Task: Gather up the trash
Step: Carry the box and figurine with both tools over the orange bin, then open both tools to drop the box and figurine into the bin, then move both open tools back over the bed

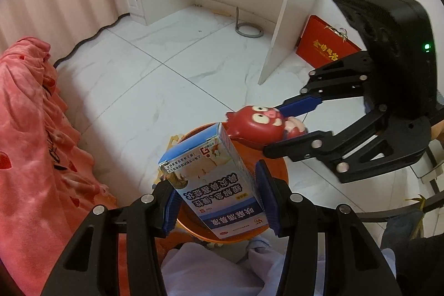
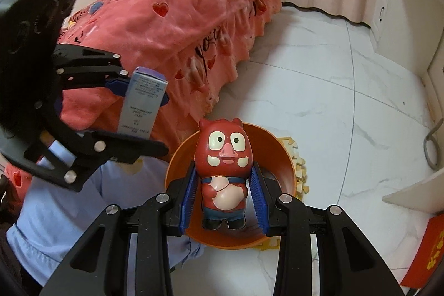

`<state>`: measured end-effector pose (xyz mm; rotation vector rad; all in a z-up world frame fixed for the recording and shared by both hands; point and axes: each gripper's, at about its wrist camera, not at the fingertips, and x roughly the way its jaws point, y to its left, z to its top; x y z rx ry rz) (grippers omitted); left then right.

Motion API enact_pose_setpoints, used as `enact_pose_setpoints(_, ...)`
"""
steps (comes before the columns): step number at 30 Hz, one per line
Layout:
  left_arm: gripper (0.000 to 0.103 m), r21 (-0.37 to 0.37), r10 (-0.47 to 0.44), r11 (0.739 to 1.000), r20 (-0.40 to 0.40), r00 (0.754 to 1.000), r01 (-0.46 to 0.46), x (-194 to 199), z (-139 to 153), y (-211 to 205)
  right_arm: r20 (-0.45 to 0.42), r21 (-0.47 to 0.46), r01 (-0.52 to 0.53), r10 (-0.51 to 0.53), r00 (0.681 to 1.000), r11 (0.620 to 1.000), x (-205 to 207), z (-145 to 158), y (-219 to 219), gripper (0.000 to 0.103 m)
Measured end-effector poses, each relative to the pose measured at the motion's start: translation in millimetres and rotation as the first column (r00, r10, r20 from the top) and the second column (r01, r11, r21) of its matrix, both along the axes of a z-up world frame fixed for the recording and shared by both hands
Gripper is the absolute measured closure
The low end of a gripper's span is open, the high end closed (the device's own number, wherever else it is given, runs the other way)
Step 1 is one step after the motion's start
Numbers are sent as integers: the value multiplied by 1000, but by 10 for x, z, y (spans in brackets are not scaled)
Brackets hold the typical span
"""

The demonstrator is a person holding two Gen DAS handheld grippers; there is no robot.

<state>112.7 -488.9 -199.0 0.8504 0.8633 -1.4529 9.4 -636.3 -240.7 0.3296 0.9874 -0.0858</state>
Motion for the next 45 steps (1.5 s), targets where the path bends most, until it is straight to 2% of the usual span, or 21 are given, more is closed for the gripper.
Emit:
enact_pose_setpoints(3, 51, 11, 3, 1000, -1, 1000, -3, 15, -29, -4, -13, -14, 10, -11, 1000, 1000, 46, -72, -7, 61)
enact_pose_setpoints(6, 51, 15, 3, 1000, 8, 1000, -3, 43, -71, -75, -12, -26, 27, -28, 1000, 999, 60, -121, -30, 45)
enact_pose_setpoints(7, 50, 19, 1, 1000, 9, 1000, -2, 40, -87, -90, -8, -28, 35, -36, 999, 999, 51, -121, -41, 43)
enact_pose_setpoints(11, 50, 26, -11, 1000, 30, 1000, 10, 8, -135, -128, -7, -21, 50, -50, 999, 999, 5, -126, -90, 42)
enact_pose_setpoints(15, 28, 20, -9, 1000, 72, 997, 7, -9, -136, -106, -7, -17, 60, -61, 998, 998, -53, -110, -118, 42)
enact_pose_setpoints(27, 28, 16, -2, 1000, 92, 996, 0, -34, -59, -78, 10, -16, 61, -61, 998, 998, -71, -11, -57, 42)
enact_pose_setpoints(30, 28, 9, 11, 1000, 100, 995, -12, -21, -12, -39, 24, -19, 53, -53, 998, 998, -74, 79, -8, 42)
enact_pose_setpoints(38, 28, -38, 55, 998, 152, 987, -50, -63, 332, 315, 84, -47, 7, -3, 996, 999, -51, 493, 266, 42)
enact_pose_setpoints(41, 17, -65, 88, 995, 183, 979, -77, -73, 493, 516, 110, -62, -29, 36, 993, 998, -27, 676, 438, 42)
enact_pose_setpoints(45, 17, -101, 144, 987, 201, 969, -125, -65, 681, 838, 148, -85, -89, 101, 984, 992, 41, 914, 696, 42)
